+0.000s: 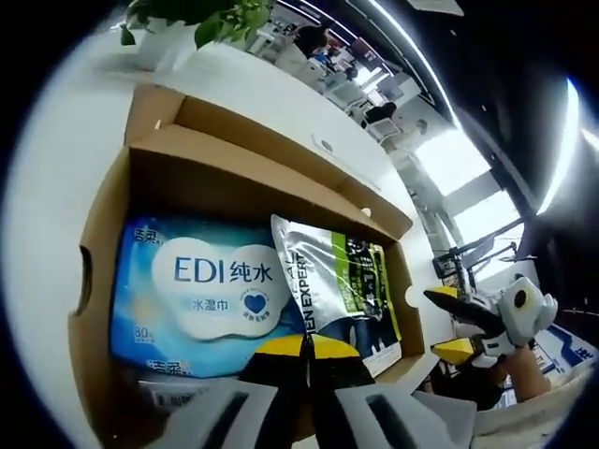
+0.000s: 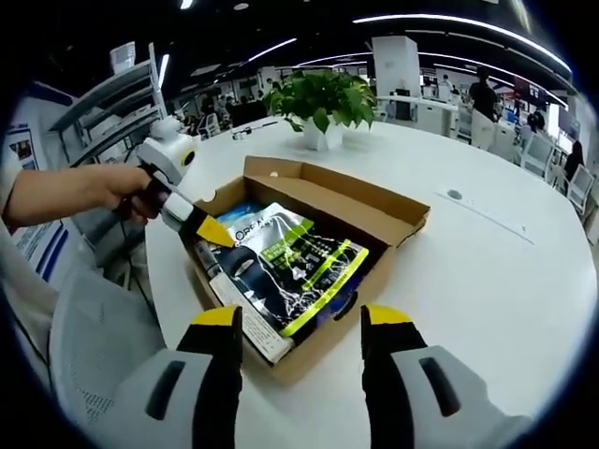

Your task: Operate the shoe box by opening the lid, removing the specified soft item, and placing it in the target area until the item is outside and the box remains undamaged.

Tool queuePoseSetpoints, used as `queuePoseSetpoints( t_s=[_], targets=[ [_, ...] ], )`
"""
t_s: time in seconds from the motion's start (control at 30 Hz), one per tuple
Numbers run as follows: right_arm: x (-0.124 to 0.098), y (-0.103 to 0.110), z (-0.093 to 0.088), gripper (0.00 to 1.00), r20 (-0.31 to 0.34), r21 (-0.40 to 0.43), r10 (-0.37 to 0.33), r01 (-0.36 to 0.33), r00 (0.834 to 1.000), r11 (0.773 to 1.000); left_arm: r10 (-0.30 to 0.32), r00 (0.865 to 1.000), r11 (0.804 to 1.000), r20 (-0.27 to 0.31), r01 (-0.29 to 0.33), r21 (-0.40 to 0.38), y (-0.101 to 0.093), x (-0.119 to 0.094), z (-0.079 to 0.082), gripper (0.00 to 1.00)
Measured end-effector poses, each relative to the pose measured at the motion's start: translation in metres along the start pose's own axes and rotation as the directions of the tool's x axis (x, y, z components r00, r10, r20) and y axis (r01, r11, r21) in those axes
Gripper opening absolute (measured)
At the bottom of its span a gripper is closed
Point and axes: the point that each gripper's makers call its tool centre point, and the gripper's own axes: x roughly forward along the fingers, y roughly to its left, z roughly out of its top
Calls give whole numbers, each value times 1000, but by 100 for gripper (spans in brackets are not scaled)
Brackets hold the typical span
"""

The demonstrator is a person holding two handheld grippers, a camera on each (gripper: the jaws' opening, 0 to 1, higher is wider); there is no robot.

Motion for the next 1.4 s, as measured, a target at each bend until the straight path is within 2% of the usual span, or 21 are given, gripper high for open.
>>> queuePoseSetpoints(
  t_s=[0.27,0.67,0.9,1.17,1.27,1.33,1.4],
  targets=[
    [17,10,5,43,-18,-1,28,-28,999,1000,21,1000,1000,22,-21,17,9,-9,3,0],
    [40,23,-1,40,-79,11,74,-73,994,997,56,998,997,35,-58,49,22,-23,7,0],
    [56,19,5,40,-90,31,87,-84,992,996,64,997,995,30,-66,74,24,-23,7,0],
    [75,10,4,38,-121,64,94,-87,988,994,77,997,992,23,-79,99,28,-21,7,0],
    [76,6,6,31,-121,58,89,-83,989,995,91,996,988,15,-93,126,31,-20,6,0],
    [78,5,7,33,-121,91,98,-87,988,992,93,996,987,11,-94,134,32,-19,6,0],
    [80,5,5,33,-135,91,101,-89,986,992,97,995,984,6,-96,147,33,-18,6,0]
  ],
)
